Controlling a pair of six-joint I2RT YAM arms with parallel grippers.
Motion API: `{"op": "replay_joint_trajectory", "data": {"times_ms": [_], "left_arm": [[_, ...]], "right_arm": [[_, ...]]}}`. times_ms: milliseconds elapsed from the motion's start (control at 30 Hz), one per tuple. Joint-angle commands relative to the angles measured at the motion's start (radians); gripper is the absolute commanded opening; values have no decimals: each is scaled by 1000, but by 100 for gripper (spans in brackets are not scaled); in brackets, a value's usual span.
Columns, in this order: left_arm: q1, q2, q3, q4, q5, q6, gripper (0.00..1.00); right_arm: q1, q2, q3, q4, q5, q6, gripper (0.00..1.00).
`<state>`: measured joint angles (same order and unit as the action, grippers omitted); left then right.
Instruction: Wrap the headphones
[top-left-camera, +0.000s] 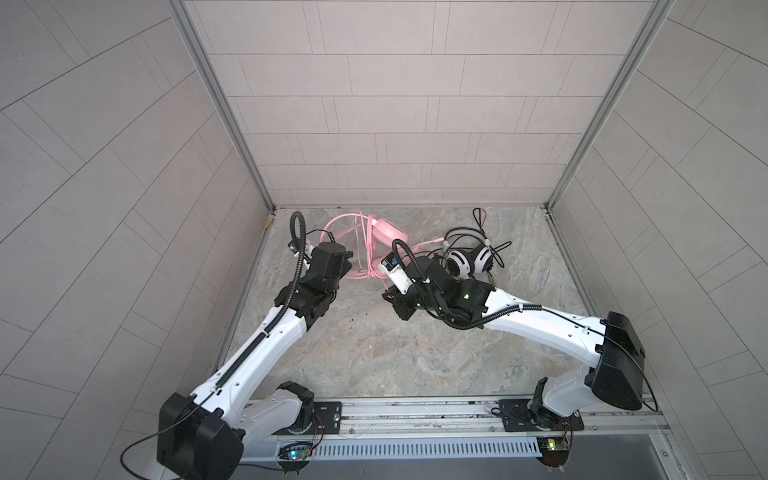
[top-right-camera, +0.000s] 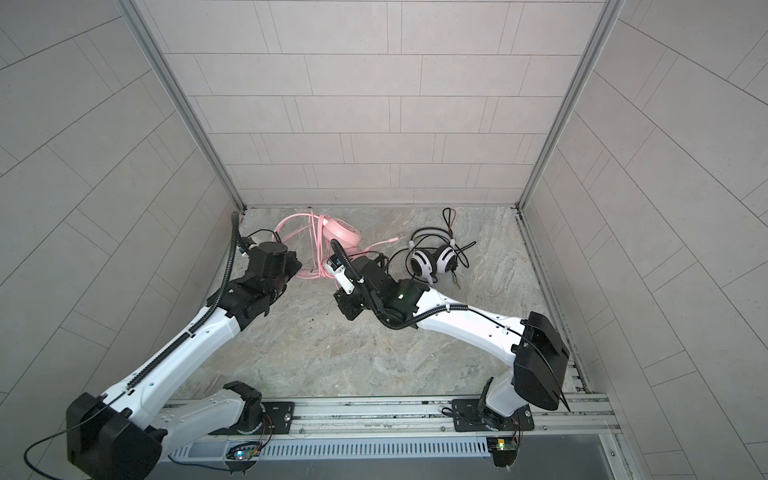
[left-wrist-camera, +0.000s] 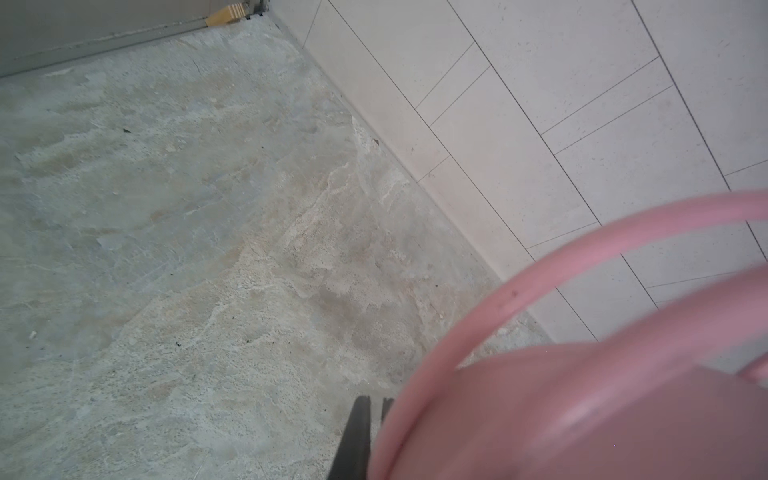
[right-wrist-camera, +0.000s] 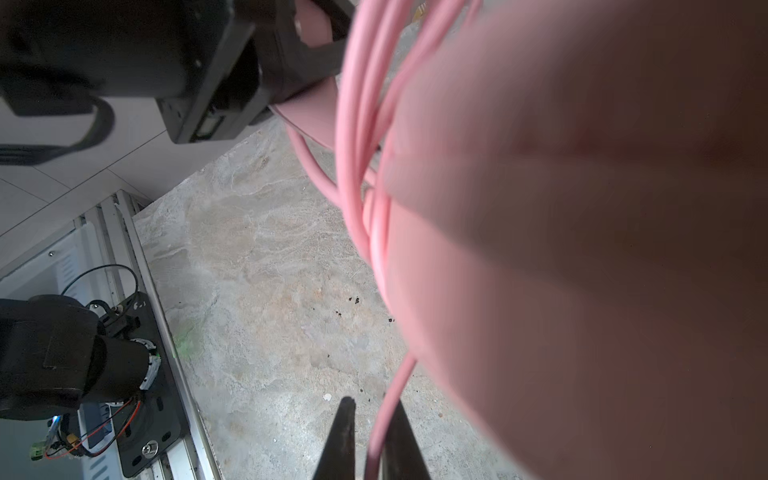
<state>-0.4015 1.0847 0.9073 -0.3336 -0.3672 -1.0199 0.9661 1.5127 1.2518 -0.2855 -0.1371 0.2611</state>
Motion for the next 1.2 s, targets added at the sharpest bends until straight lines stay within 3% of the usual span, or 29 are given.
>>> {"op": "replay_joint_trajectory", "data": {"times_ms": [0,267,400,767,967,1167], "left_arm": [[4,28,81,11,-26,42,0],[-29,205,172,-57,223,282,0],[-92,266,221,-164,243,460,0],[-118,193,130,-199,567,784,0],[-152,225,134,-224,626,824,0],[-160,262,148,-245,681,852,0]], "right_arm": [[10,6,97,-80,-4,-65,10],[7,122,370,-364,-18,-269,10],[2,152,446,-441,70,-342,10],[-83,153,388,-445,149,-459,9],[-76,132,353,-400,124,-526,9],[-72,77,277,-336,198,-589,8]]}}
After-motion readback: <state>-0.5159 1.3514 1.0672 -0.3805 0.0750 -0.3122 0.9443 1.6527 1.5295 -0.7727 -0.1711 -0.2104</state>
